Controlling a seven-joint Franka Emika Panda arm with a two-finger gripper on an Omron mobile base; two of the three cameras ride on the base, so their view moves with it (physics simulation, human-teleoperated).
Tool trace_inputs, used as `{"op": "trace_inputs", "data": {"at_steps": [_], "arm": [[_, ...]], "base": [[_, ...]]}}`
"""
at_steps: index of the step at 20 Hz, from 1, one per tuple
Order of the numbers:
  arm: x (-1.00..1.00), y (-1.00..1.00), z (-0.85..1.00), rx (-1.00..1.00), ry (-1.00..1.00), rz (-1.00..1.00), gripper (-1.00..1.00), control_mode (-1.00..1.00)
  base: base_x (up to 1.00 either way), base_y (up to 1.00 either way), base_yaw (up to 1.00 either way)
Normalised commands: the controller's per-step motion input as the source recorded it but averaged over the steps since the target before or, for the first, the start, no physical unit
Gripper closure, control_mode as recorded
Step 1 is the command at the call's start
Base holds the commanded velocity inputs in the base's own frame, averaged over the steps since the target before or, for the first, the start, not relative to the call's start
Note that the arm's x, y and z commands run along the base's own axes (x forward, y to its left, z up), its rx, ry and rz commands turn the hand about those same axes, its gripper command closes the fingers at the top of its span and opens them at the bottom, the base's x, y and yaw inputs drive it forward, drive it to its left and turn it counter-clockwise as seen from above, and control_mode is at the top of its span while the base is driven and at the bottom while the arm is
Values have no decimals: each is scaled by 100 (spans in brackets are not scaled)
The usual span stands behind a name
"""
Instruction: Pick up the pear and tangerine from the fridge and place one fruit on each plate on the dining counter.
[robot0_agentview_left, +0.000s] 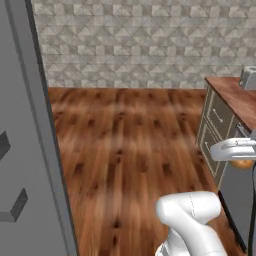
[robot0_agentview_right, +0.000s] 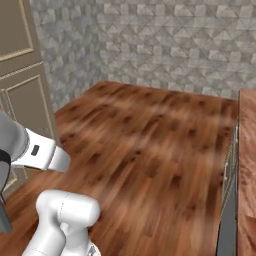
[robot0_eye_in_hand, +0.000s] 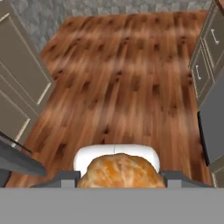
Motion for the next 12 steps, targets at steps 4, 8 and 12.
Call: {"op": "trace_inputs", "data": {"at_steps": [4,8,12], "arm": [[0,0,0,0,0,0,100,100],[0,0,0,0,0,0,100,100],[0,0,0,0,0,0,100,100]], "base": [[100,-9,-7],[100,-3,-8],[100,0,-15]]}}
